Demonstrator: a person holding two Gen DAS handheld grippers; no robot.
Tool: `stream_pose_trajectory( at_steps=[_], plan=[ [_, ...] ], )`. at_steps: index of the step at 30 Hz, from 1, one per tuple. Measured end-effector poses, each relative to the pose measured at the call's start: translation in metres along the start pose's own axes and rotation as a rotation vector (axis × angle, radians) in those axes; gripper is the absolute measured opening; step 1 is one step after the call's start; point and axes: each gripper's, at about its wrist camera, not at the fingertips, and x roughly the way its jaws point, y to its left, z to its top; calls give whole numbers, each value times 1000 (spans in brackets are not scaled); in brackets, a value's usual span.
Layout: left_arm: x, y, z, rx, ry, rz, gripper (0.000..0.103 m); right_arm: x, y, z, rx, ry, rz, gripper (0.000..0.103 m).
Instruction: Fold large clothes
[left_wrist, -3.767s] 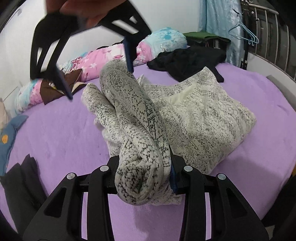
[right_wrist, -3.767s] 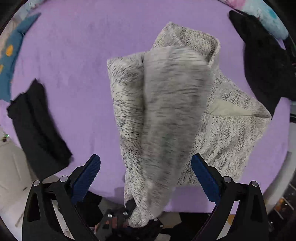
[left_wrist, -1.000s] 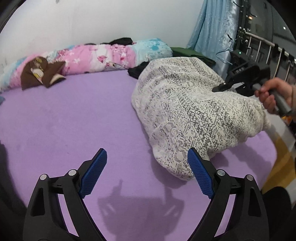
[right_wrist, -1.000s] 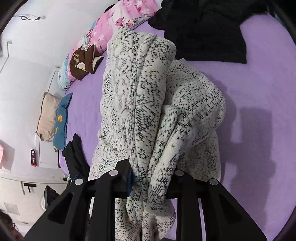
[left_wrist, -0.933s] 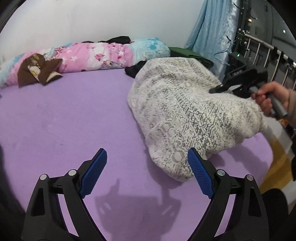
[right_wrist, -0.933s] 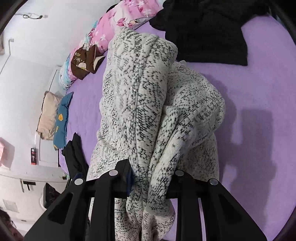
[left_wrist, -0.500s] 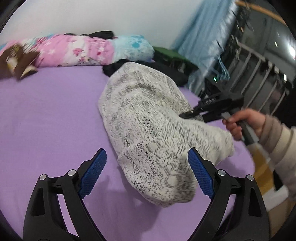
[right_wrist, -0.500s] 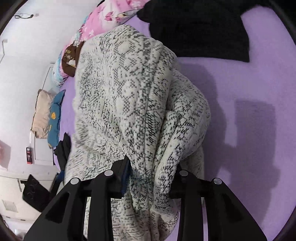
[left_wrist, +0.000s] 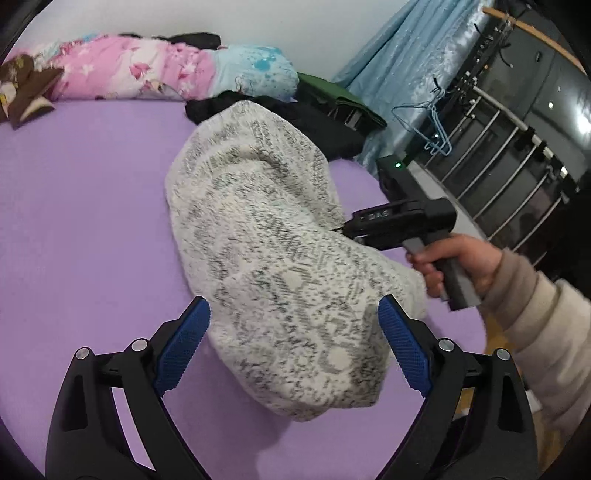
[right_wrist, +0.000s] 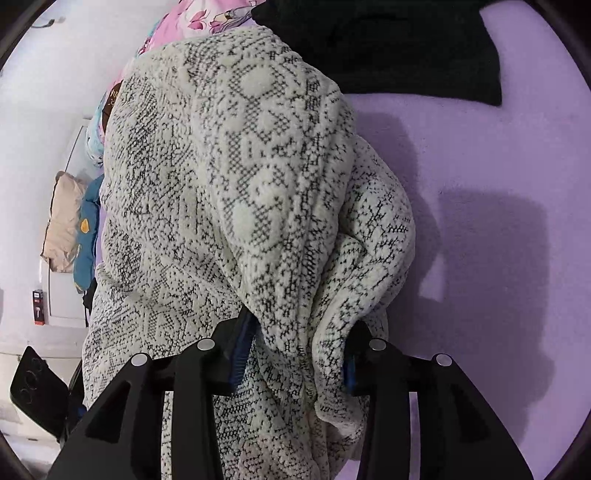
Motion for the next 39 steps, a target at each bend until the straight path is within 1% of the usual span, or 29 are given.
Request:
stream_pose_trajectory(
  at_steps=[3,4,6,7,8,9,12,13,14,16,19,21,23,24,27,30,32,35,37,39],
  plan=[
    [-3,-3,6,-2,-40,-26,90,-1,1,-6,-5,-18,-17,39],
    [-1,-4,10,-6,-52,-18,92,-1,2,-11,-6,-21,-19,39],
    [9,-7,16,3,-24,24,93,-5,1,-16,0,-32,-30,40],
    [17,-10,16,25,-1,60,94,-8,-5,-17,2,-37,-38,43],
    [22,-12,15,41,9,79,95,-9,-4,-20,-3,-44,-57,49],
    [24,-11,14,34,9,74,96,-12,-1,-23,-12,-52,-88,51],
    [33,-4,6,-10,47,46,98,-28,11,-29,-32,-61,-156,64],
    [34,-4,5,-10,49,46,98,-38,15,-29,-42,-73,-189,71],
    [35,-5,2,3,49,57,98,-44,20,-31,-52,-83,-212,73],
    [34,-8,0,19,45,75,98,-67,33,-31,-79,-111,-237,74],
    [31,-8,-4,9,43,86,98,-103,65,-25,-124,-192,-270,85],
    [32,-7,-6,-1,44,84,98,-119,97,-16,-165,-242,-264,86],
    [32,-7,-7,3,44,86,98,-126,121,-5,-187,-260,-260,90],
    [31,-8,-8,10,42,94,98,-123,136,1,-200,-265,-270,90],
    [27,-8,-9,16,38,112,98,-105,164,21,-217,-245,-287,90],
    [26,-10,-11,1,35,131,98,-85,181,34,-189,-236,-252,90],
    [26,-13,-12,18,29,145,98,-73,187,42,-160,-223,-242,90],
    [26,-14,-11,29,33,149,98,-53,188,51,-95,-180,-186,90],
    [26,-14,-12,27,35,150,98,-37,186,57,-72,-148,-208,90],
    [25,-15,-13,34,34,158,98,-22,182,68,-71,-127,-256,90]
  ],
)
